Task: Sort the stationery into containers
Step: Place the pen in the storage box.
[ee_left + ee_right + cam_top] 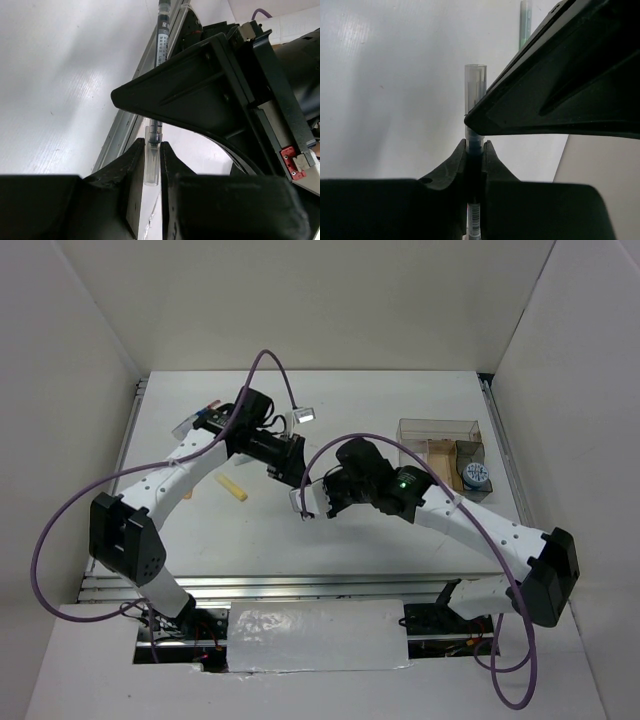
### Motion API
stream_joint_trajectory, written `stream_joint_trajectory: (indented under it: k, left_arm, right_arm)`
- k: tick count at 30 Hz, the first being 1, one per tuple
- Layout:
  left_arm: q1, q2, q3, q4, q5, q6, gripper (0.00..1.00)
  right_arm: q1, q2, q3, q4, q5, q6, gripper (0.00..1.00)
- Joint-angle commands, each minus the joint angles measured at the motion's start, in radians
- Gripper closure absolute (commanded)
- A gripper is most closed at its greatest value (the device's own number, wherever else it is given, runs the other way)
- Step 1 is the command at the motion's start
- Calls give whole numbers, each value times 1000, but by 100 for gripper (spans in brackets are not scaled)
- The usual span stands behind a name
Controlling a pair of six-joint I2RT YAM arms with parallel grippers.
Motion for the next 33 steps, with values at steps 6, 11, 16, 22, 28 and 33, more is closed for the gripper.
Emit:
stream_joint_trajectory:
  k: [6,11,16,22,28,33]
  left_arm:
    - [54,-71,-16,37,-41,10,33]
    - [180,-67,-5,82,-59,-21,12]
    - [211,-45,-8,117,-45,-46,6]
    - [223,-51,-41,183,-23,-72,1]
    - [265,-51,-64,231,-17,-116,1]
    - [303,-44,-93,260,-19,-148,1]
  right_arm:
    - [-69,-41,-18,3,42,-20,100]
    - [-282,1,-33,-60,90,-155,100]
    - [-567,141,80,-112,99,-264,100]
    - [-768,342,203,-51,133,-417,100]
    - [-844,520,370,-57,151,-456,99]
    - [-855,603,413,-30,150,-474,97]
